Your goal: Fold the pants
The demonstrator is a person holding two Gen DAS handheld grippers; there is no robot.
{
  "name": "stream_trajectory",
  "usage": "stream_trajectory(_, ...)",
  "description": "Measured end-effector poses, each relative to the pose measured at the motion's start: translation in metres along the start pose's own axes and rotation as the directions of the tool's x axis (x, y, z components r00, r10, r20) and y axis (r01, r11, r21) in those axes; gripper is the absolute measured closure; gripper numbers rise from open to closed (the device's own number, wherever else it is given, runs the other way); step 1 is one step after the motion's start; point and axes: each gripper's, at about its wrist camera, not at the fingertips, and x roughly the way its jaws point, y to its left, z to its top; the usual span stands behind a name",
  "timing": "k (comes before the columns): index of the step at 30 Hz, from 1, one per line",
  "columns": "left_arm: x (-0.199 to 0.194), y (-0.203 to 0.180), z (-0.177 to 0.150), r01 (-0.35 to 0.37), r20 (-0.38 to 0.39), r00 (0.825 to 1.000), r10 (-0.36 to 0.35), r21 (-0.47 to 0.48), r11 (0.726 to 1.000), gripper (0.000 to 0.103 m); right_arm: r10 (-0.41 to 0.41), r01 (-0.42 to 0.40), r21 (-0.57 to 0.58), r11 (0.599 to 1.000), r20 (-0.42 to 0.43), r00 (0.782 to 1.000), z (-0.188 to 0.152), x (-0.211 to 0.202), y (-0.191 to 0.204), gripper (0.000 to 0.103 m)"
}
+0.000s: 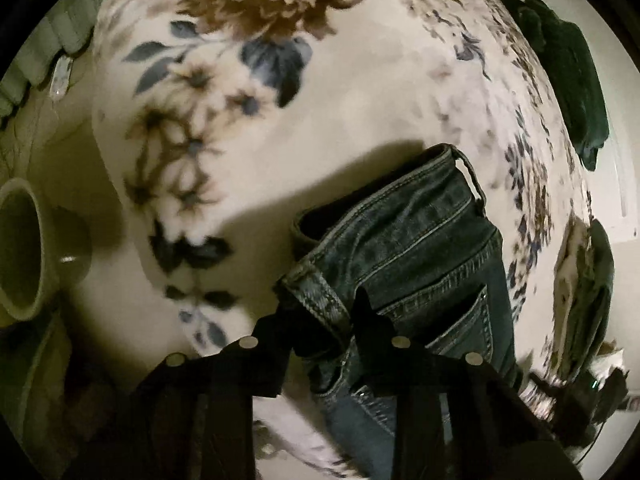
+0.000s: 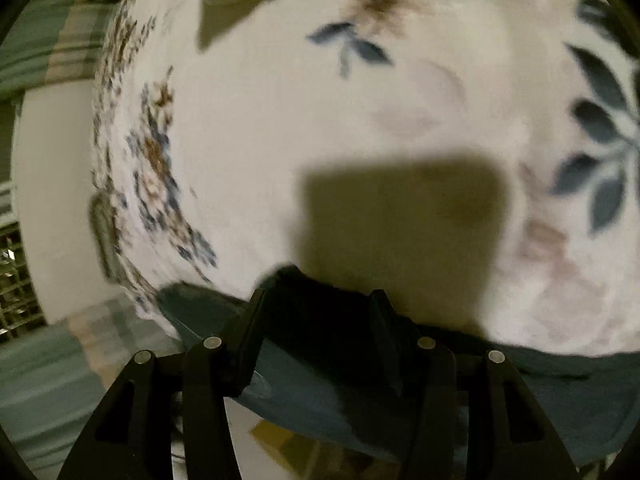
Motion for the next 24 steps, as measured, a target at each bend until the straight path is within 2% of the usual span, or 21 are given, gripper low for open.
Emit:
stream_trajectory(2, -0.002, 0.002, 0.000, -0.007, 0.001, 1.000, 0.007, 0.005, 1.000, 0.081, 0.000, -0.001, -0.032, 0.999, -0.030, 1.000, 0.007, 0.010, 0.013, 0.049)
stream_trajectory(4, -0.003, 0.002, 0.000, -0.014, -0.001, 1.000, 0.014, 0.009, 1.000, 0.081, -0.067, 0.062, -0.077, 0.995, -0.075, 0.995, 0.012, 0.028, 0.029, 0.052)
stream_trajectory(5, -0.003, 0.002, 0.000, -0.017, -0.002, 1.000, 0.017, 0.011, 1.000, 0.081, -0.098, 0.089, -0.097, 0.991, -0.087, 0.991, 0.013, 0.033, 0.034, 0.059)
stream_trajectory(6, -0.004, 0.001, 0.000, -0.019, -0.002, 1.000, 0.019, 0.012, 1.000, 0.081, -0.138, 0.127, -0.124, 0.984, -0.091, 0.986, 0.013, 0.038, 0.040, 0.085)
stream_trajectory(7, -0.004, 0.000, 0.001, -0.019, -0.004, 1.000, 0.019, 0.012, 1.000, 0.081, -0.173, 0.160, -0.144, 0.976, -0.079, 0.982, 0.012, 0.040, 0.044, 0.092)
stream_trajectory(8, -0.004, 0.000, 0.001, -0.020, -0.006, 1.000, 0.020, 0.012, 1.000, 0.081, -0.204, 0.193, -0.156, 0.969, -0.058, 0.977, 0.012, 0.039, 0.048, 0.092)
stream_trajectory(10, -0.004, 0.002, 0.002, -0.024, -0.010, 1.000, 0.024, 0.007, 1.000, 0.081, -0.227, 0.222, -0.146, 0.964, -0.013, 0.974, 0.013, 0.031, 0.051, 0.103)
stream_trajectory(11, -0.002, 0.002, 0.002, -0.022, -0.013, 1.000, 0.022, 0.002, 1.000, 0.081, -0.276, 0.282, -0.137, 0.950, 0.062, 0.959, 0.015, 0.022, 0.051, 0.103)
stream_trajectory(12, -0.002, 0.003, 0.002, -0.019, -0.017, 1.000, 0.019, -0.003, 1.000, 0.081, -0.296, 0.307, -0.123, 0.944, 0.098, 0.950, 0.019, 0.015, 0.049, 0.103)
stream_trajectory(15, -0.006, 0.001, 0.004, 0.002, -0.028, 1.000, -0.002, 0.003, 1.000, 0.079, -0.177, 0.179, -0.041, 0.983, 0.052, 0.983, 0.029, 0.000, 0.027, 0.102)
stream_trajectory(16, -0.009, 0.001, 0.004, 0.009, -0.029, 1.000, -0.009, 0.001, 1.000, 0.078, -0.152, 0.154, -0.053, 0.987, 0.049, 0.987, 0.029, -0.005, 0.025, 0.101)
stream_trajectory(17, -0.014, 0.001, 0.004, 0.009, -0.035, 0.999, -0.009, -0.005, 1.000, 0.072, -0.148, 0.151, -0.060, 0.987, 0.051, 0.988, 0.024, -0.012, 0.022, 0.099)
stream_trajectory(18, -0.018, 0.000, 0.003, 0.007, -0.035, 0.999, -0.007, -0.010, 1.000, 0.069, -0.147, 0.150, -0.061, 0.987, 0.051, 0.988, 0.020, -0.017, 0.020, 0.087)
stream_trajectory(19, -0.022, 0.000, 0.002, 0.019, -0.028, 0.999, -0.019, -0.015, 1.000, 0.056, -0.124, 0.128, -0.060, 0.990, 0.053, 0.991, 0.013, -0.024, 0.017, 0.060)
stream_trajectory(20, -0.027, 0.001, 0.002, 0.010, -0.020, 1.000, -0.010, -0.021, 1.000, 0.033, -0.079, 0.082, -0.049, 0.995, 0.068, 0.995, 0.001, -0.035, 0.009, 0.047)
stream_trajectory(21, -0.031, 0.002, 0.002, 0.001, -0.010, 1.000, -0.002, -0.029, 1.000, 0.027, -0.053, 0.056, -0.031, 0.998, 0.088, 0.995, -0.009, -0.045, 0.000, 0.033)
stream_trajectory(24, -0.036, 0.002, 0.006, -0.008, 0.029, 1.000, 0.009, -0.031, 0.999, 0.027, -0.008, 0.005, 0.034, 0.999, 0.111, 0.994, -0.043, -0.065, -0.030, 0.033)
